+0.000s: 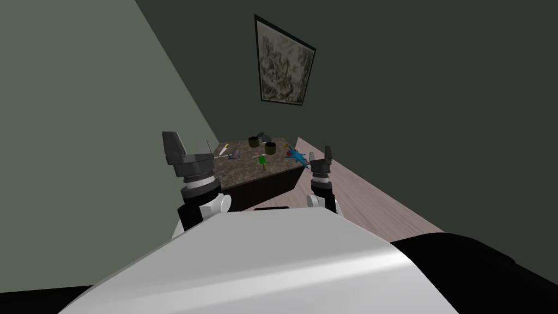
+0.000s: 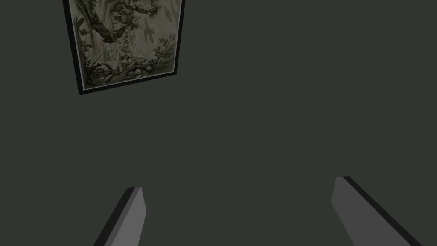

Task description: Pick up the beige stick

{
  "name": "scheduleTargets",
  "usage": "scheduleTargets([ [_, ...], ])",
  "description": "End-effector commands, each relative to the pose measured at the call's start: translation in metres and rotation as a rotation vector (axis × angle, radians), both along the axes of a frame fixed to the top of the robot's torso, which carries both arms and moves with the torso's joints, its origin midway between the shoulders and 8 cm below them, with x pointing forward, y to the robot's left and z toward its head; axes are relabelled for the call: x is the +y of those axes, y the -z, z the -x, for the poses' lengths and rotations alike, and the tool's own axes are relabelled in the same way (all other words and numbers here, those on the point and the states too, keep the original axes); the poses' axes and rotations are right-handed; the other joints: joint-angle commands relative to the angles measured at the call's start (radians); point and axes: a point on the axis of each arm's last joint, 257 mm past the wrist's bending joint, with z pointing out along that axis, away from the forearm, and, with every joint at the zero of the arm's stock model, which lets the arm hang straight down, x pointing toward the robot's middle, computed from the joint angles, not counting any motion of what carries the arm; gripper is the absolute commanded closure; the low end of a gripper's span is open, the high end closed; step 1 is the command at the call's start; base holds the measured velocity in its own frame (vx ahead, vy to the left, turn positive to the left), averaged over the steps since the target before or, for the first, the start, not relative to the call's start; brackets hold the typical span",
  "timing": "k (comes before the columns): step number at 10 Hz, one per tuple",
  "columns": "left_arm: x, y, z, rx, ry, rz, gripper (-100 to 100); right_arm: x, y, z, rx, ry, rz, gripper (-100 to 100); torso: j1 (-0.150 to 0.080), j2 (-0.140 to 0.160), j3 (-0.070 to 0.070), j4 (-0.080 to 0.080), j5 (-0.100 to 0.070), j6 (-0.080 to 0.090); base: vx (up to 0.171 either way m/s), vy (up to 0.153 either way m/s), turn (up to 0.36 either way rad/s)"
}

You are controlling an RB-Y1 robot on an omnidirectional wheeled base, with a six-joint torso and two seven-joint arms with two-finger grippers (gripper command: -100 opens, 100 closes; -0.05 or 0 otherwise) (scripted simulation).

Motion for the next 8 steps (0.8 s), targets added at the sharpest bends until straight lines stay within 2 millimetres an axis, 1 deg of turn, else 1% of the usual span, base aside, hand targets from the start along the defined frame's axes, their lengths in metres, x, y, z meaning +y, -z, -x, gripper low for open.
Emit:
scheduleTargets([
  [1,-0.001,0.008,-0.003,0.031,0.006,-0.032,-100,0.000,0.000,0.000,0.000,0.000,0.000,0,0.000,0.000,0.000,0.000,0.000,0.000,0.000,-0.010,-0.056],
  [3,-0.002,0.026,-0.010,0.101,0.015,-0.089,-100,0.000,0.000,0.000,0.000,0.000,0.000,0,-0.001,0.000,0.000,0.000,0.000,0.000,-0.003,-0.023,-0.111],
  [5,0.003,0.054,-0.016,0.198,0.018,-0.145,-100,0.000,0.000,0.000,0.000,0.000,0.000,0,-0.001,0.000,0.000,0.000,0.000,0.000,0.001,-0.038,-0.129],
  [6,0.001,0.054,-0.017,0.200,0.024,-0.157,-100,0.000,0.000,0.000,0.000,0.000,0.000,0,-0.002,0.000,0.000,0.000,0.000,0.000,-0.002,-0.030,-0.048],
  [8,0.011,0.090,-0.021,0.319,0.026,-0.213,-100,0.000,0.000,0.000,0.000,0.000,0.000,0,-0.002,0.000,0.000,0.000,0.000,0.000,0.001,-0.041,-0.142],
])
